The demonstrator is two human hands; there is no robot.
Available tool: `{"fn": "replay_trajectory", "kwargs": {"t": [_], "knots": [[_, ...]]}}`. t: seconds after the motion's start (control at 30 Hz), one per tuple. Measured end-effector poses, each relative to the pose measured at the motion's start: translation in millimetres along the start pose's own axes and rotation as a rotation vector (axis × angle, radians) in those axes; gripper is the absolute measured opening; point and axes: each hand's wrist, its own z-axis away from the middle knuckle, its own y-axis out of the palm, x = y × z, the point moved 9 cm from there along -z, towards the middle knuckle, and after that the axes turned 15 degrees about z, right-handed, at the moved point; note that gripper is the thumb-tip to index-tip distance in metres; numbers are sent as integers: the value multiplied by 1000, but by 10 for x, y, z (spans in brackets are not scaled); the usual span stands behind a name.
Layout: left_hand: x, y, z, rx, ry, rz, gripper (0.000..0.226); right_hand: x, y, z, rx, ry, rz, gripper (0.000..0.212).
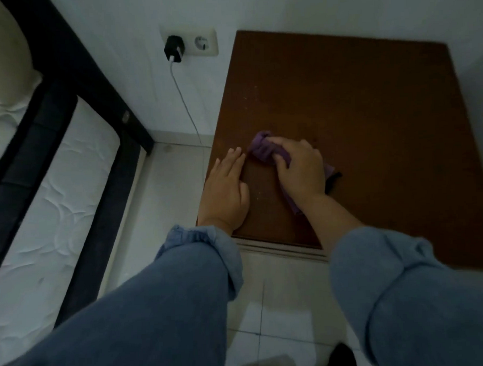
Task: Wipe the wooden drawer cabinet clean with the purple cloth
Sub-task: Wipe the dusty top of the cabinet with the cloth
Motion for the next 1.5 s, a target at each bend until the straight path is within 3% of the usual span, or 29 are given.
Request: {"fn": "replay_trajectory", "kwargs": {"t": [0.4,0.6,0.73,0.93,1.07,1.23,1.5], "knots": [[39,5,-6,2,1,14,61,192,-94,1196,30,5,-72,38],[5,8,20,-5,11,22,61,219,-159,1421,202,-94,-230,36],[11,11,43,14,3,25,61,254,-99,1423,484,-88,-292,29],[-27,-12,61,58,1,58,60,91,-177,1207,557,278,-722,20],[61,-166,-74,-38,-29,14,56,97,-119,895,575,455,-915,17],[315,-361,-520,-135,-123,-19,60,143,-86,212,551,547,-889,31],[463,-224,-1078,-118,-235,24,56,102,-13,-816,383,563,-812,31]]}}
